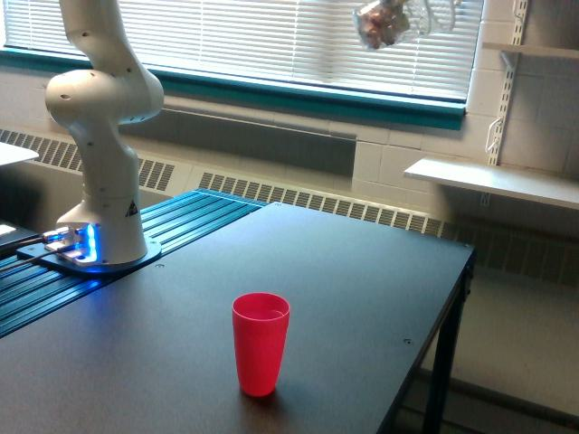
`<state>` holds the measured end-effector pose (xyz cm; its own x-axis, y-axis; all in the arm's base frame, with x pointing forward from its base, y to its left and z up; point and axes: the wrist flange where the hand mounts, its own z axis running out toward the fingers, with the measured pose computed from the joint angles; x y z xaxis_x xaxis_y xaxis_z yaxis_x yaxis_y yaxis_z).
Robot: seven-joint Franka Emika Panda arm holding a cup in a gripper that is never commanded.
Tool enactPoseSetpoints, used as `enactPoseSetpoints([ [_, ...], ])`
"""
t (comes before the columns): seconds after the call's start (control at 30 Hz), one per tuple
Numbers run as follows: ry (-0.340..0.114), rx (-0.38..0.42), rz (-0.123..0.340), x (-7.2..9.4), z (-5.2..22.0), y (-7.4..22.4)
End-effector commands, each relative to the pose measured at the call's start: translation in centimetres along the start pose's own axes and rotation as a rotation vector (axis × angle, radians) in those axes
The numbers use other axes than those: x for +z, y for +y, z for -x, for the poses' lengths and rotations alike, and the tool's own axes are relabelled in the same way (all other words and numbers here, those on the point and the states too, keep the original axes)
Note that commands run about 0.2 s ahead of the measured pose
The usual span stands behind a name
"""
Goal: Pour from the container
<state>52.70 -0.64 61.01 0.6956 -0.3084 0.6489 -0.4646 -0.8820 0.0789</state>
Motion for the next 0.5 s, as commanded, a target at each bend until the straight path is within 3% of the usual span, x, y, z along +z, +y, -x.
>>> enactPoseSetpoints([
  [0.03,-0.016,0.078,0.08,1.0,0.1,2.7],
  [0.5,-0.098,0.099,0.188,3.8,2.4,6.3],
])
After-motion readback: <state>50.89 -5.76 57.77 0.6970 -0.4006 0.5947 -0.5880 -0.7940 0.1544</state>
